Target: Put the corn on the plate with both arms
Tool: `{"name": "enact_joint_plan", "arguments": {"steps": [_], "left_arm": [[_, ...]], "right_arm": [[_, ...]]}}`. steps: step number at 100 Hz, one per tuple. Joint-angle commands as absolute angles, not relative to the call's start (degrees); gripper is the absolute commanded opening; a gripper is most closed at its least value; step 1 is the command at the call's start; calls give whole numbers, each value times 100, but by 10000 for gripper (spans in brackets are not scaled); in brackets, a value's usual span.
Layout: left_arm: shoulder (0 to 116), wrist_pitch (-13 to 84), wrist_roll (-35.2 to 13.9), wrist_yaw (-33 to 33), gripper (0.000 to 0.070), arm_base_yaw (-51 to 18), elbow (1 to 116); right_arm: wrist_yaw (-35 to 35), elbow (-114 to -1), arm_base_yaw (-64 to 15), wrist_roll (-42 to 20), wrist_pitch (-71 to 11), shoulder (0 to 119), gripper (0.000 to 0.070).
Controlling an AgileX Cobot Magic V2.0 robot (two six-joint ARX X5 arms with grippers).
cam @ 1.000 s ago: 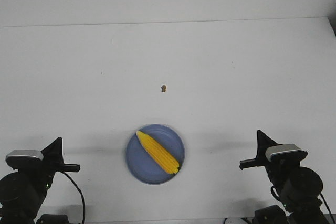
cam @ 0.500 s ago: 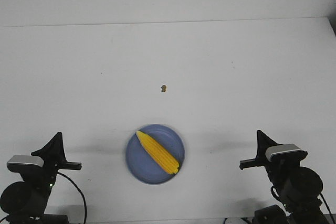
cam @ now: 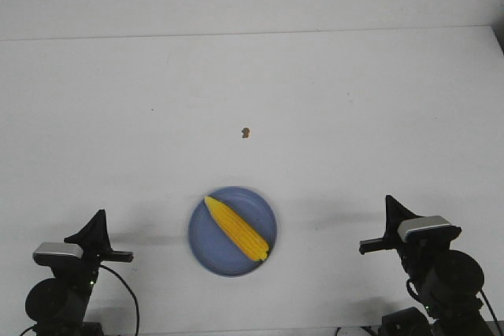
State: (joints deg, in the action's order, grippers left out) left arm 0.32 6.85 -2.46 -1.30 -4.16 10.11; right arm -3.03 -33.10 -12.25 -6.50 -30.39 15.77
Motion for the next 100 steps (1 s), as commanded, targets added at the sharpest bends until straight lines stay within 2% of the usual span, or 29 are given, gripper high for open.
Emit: {"name": "enact_joint_plan", "arguments": {"steps": [1,12,47,100], "left_arm": [[19,537,-215,-102,13,-408,1007],[19,207,-86,-99,13,-368,884],[19,-663,-91,-99,13,-246,272],[19,-945,-71,-104,13,-213,78]], "right_arm": [[-305,-3374,-1229,-731,-2956,1575,1],[-303,-3374,-1229,-731,-2956,1575,1],[-305,-3374,-1229,-731,-2956,1575,1],[-303,-3374,-1229,-731,-2956,1575,1]]}}
